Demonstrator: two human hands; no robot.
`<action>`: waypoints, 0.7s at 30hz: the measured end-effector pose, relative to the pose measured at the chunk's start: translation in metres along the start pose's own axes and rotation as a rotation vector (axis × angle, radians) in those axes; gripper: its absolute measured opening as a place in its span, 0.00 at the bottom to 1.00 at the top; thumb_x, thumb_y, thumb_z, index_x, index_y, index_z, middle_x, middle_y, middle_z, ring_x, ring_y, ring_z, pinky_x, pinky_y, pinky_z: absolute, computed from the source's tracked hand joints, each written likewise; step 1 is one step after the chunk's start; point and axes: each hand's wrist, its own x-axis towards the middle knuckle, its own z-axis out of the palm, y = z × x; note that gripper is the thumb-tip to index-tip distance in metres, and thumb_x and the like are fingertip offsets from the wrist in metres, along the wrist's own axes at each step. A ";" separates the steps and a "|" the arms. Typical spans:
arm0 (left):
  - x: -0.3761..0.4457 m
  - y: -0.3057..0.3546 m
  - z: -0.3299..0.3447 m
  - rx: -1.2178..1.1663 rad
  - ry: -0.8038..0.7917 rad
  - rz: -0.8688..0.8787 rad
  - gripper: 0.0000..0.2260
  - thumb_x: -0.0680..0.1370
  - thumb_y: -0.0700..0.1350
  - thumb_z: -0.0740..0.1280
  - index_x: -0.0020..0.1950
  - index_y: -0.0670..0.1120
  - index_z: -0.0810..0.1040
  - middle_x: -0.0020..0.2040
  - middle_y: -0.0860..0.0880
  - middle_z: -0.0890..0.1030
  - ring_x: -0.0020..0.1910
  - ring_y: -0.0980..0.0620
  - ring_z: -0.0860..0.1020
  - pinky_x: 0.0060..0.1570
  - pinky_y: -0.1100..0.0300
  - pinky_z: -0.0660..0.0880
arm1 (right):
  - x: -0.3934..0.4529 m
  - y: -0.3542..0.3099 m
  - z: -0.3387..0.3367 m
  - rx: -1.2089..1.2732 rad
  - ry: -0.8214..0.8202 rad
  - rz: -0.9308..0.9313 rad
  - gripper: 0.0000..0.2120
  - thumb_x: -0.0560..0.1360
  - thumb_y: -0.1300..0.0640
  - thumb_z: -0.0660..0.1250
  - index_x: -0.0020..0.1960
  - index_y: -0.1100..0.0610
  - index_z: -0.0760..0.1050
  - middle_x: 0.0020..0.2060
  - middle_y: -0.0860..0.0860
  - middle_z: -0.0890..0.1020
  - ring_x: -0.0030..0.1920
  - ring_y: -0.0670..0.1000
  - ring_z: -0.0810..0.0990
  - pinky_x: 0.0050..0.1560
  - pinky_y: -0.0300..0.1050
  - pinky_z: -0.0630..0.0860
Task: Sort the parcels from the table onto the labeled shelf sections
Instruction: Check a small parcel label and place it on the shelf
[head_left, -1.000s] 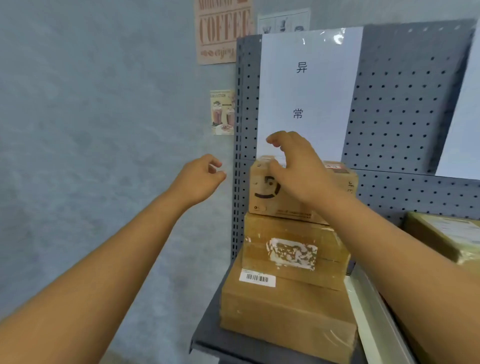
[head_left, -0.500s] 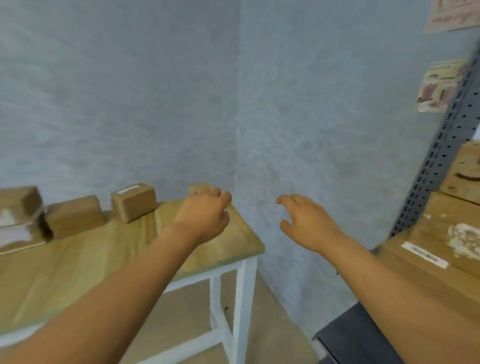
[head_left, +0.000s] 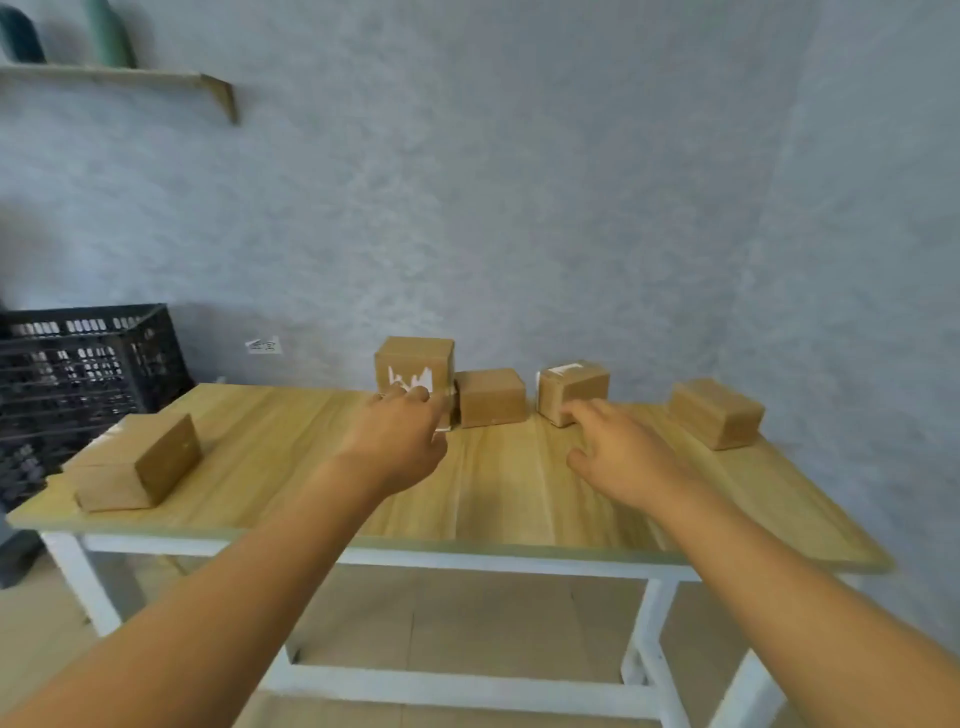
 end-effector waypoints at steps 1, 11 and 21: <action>-0.005 -0.022 0.001 0.006 -0.006 -0.020 0.16 0.79 0.51 0.60 0.66 0.50 0.72 0.62 0.49 0.77 0.60 0.45 0.75 0.56 0.52 0.72 | 0.011 -0.020 0.010 0.016 0.004 -0.021 0.25 0.77 0.53 0.64 0.73 0.51 0.66 0.68 0.51 0.72 0.68 0.54 0.70 0.62 0.48 0.71; -0.058 -0.186 0.010 0.048 -0.033 -0.217 0.17 0.81 0.52 0.59 0.69 0.51 0.70 0.63 0.49 0.76 0.60 0.46 0.75 0.55 0.53 0.72 | 0.110 -0.169 0.096 0.116 -0.091 -0.224 0.25 0.77 0.53 0.63 0.73 0.51 0.66 0.70 0.49 0.71 0.69 0.54 0.69 0.64 0.50 0.71; -0.101 -0.285 0.012 0.145 -0.117 -0.569 0.16 0.80 0.52 0.59 0.67 0.51 0.71 0.62 0.49 0.76 0.59 0.46 0.75 0.53 0.51 0.74 | 0.202 -0.264 0.160 0.228 -0.216 -0.447 0.23 0.76 0.53 0.65 0.71 0.51 0.68 0.66 0.53 0.74 0.66 0.56 0.73 0.63 0.50 0.72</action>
